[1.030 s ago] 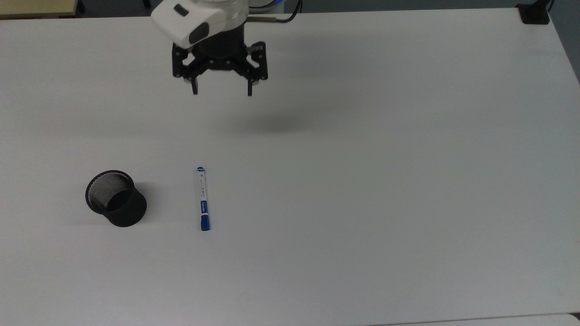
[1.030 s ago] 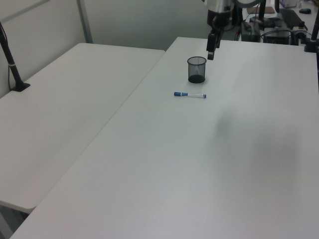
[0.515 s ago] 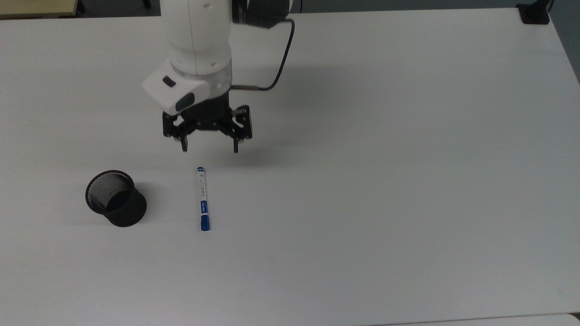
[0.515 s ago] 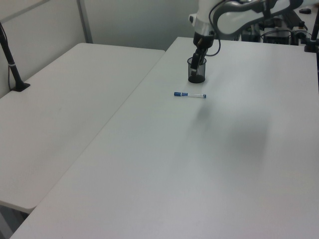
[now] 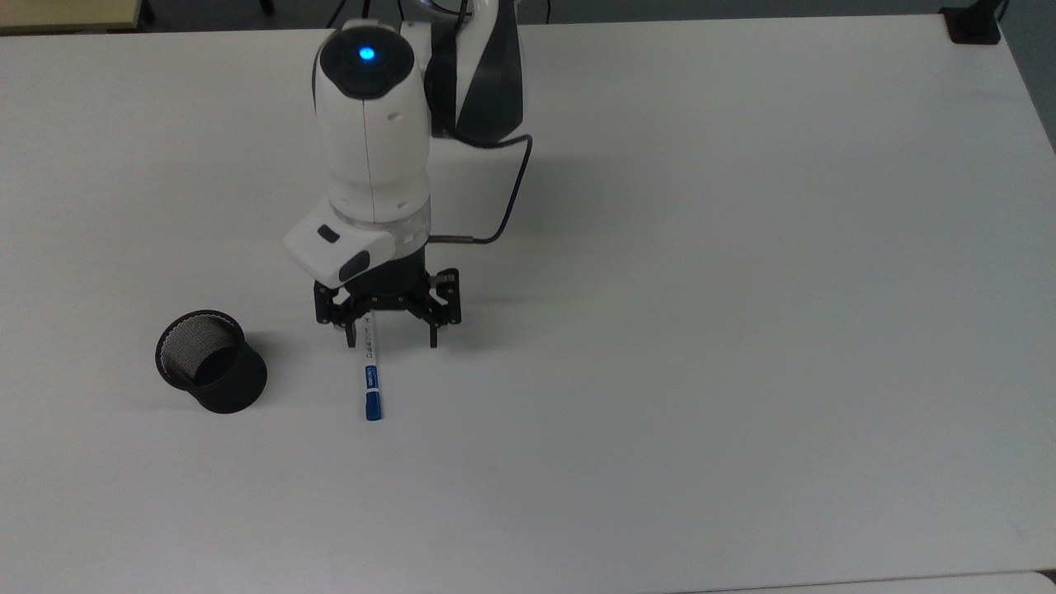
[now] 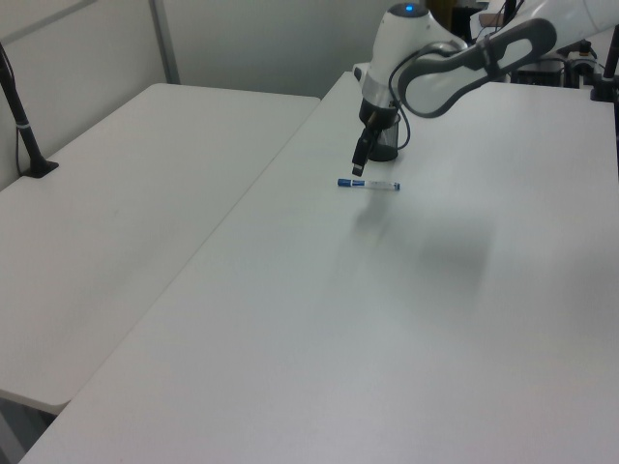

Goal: Insert the marker
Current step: 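Lower the gripper and close it around the marker's middle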

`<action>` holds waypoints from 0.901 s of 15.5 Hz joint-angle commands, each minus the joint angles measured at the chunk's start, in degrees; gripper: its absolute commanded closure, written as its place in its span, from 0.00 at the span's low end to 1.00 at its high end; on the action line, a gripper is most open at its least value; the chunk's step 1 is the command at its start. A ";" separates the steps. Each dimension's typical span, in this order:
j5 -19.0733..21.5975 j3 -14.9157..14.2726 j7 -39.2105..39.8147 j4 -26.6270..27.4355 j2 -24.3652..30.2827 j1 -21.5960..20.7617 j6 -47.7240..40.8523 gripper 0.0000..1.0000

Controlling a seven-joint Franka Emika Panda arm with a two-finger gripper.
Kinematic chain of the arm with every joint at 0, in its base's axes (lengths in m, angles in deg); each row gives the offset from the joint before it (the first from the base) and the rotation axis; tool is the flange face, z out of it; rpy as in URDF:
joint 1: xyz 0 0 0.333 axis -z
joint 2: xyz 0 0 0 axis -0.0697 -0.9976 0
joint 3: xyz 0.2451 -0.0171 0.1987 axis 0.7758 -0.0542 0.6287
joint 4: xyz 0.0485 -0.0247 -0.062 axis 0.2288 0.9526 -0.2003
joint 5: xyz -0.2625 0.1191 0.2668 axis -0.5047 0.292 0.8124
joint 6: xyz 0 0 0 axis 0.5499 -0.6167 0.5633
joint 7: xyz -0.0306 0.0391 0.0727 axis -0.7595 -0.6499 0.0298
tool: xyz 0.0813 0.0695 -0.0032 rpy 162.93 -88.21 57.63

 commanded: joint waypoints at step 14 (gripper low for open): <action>-3.10 -1.55 -2.28 -2.90 -8.45 0.49 13.59 0.39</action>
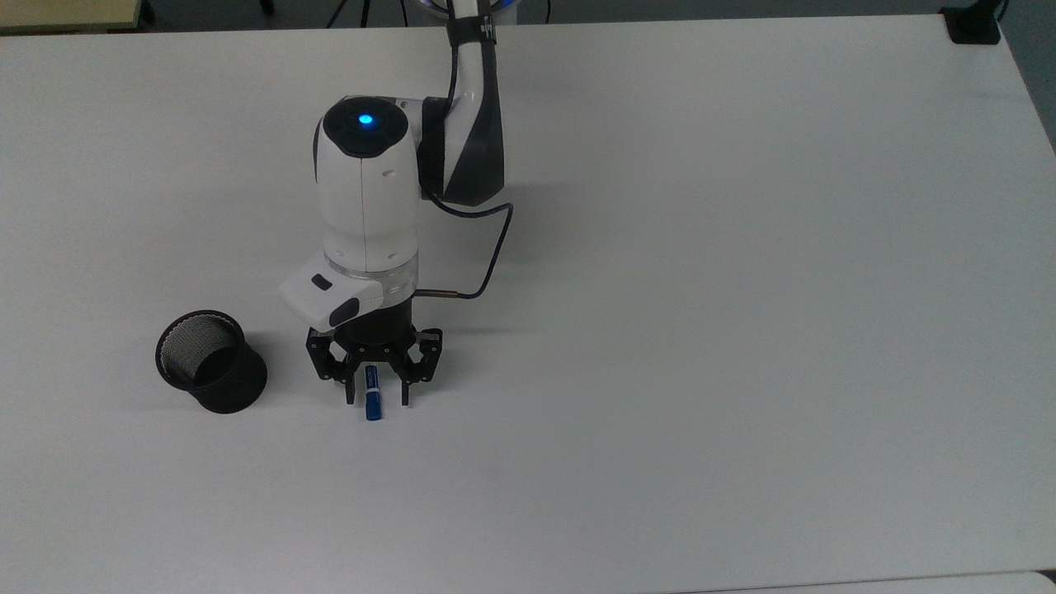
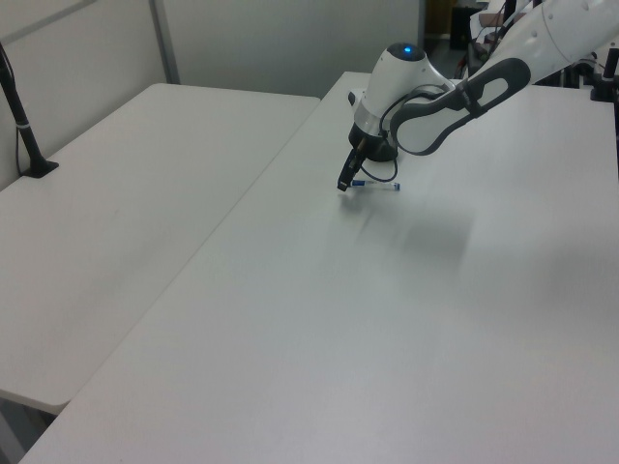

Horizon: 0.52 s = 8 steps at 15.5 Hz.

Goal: Insert the marker
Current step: 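Lower the gripper and close it around the marker's middle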

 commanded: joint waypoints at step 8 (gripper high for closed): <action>-1.37 -0.63 -1.50 -0.37 -1.31 -0.65 0.99 0.68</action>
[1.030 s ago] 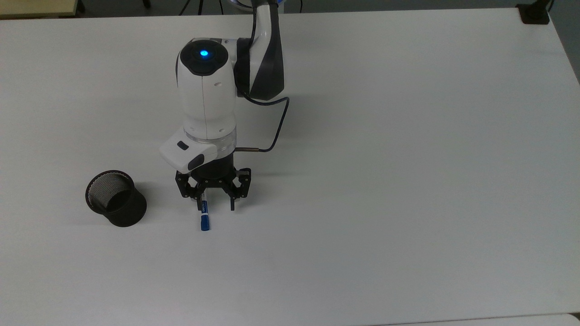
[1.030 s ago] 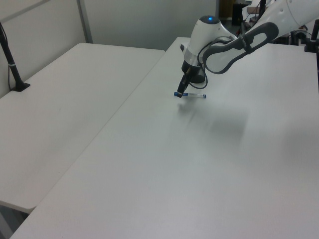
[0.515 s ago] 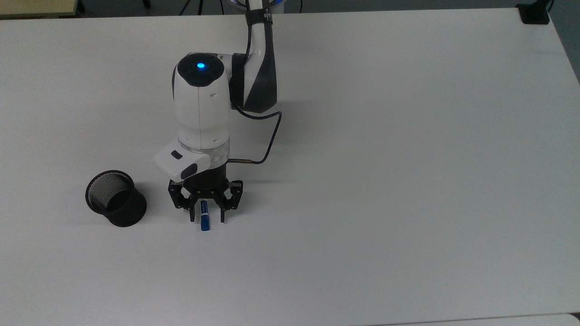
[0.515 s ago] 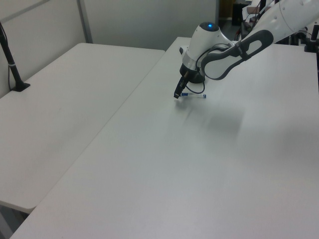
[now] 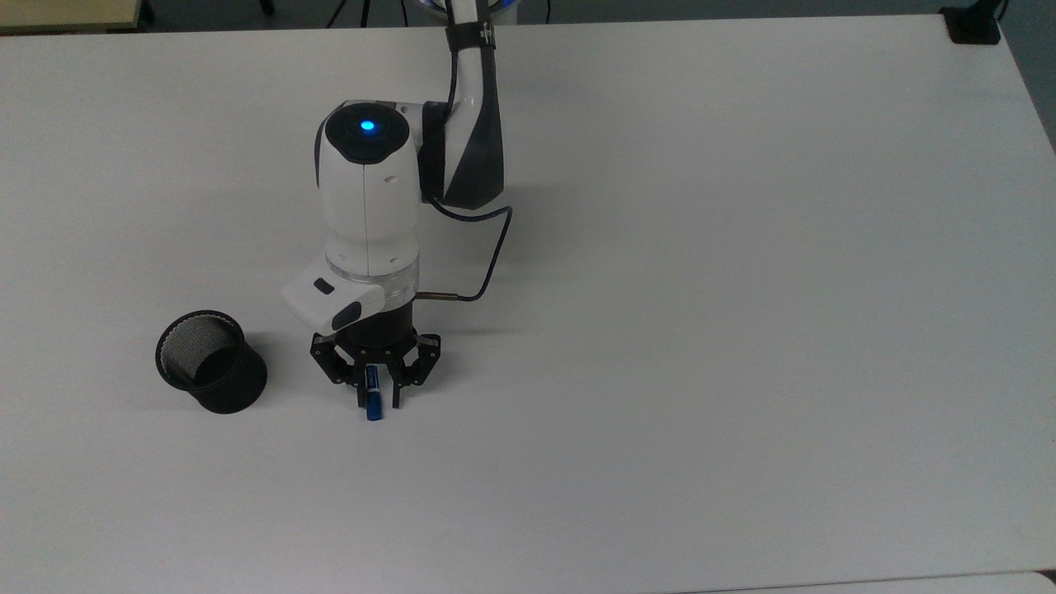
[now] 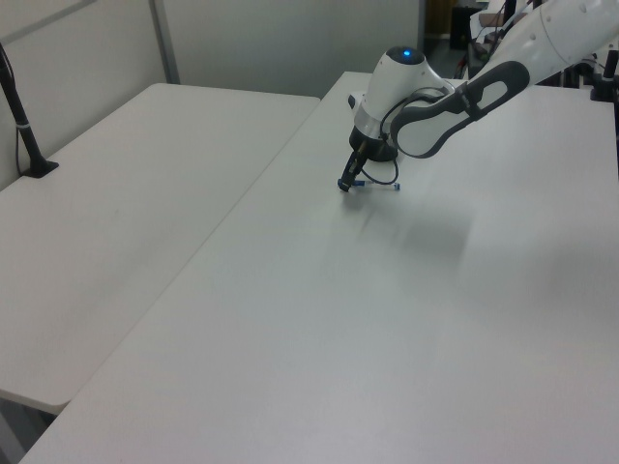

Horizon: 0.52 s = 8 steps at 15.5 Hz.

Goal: Insert the marker
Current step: 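Lift the marker and carry it over the black mesh cup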

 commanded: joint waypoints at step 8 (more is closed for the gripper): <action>-1.53 -0.65 -3.50 -0.31 -0.44 -0.99 0.82 0.90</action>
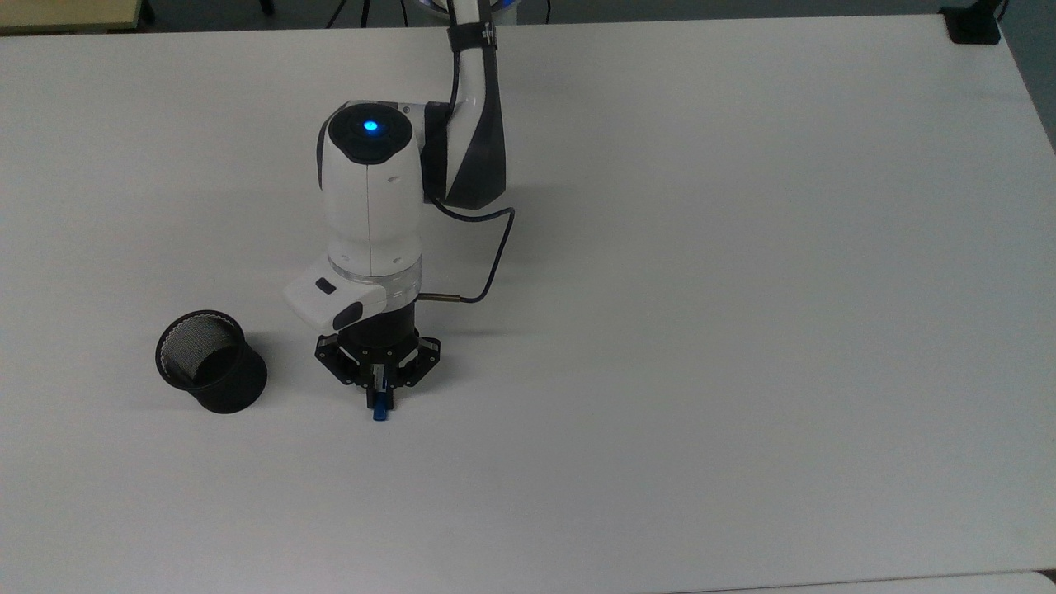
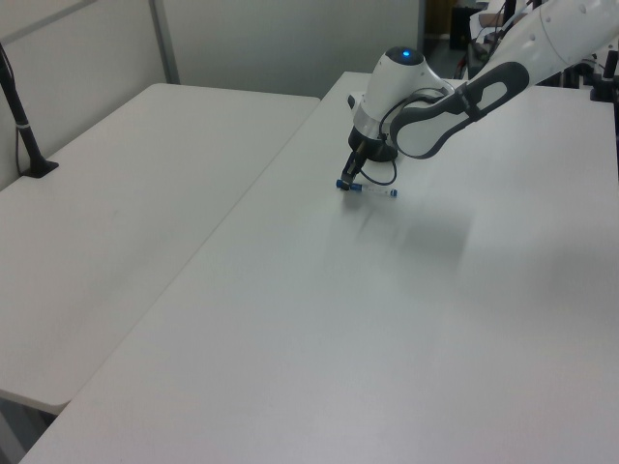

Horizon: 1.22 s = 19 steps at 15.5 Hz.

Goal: Insert the marker
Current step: 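Lift the marker and carry it over the black mesh cup, then lower the marker into the cup and open the gripper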

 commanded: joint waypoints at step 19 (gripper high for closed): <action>-1.56 -7.69 -10.01 0.61 11.15 3.19 15.01 0.89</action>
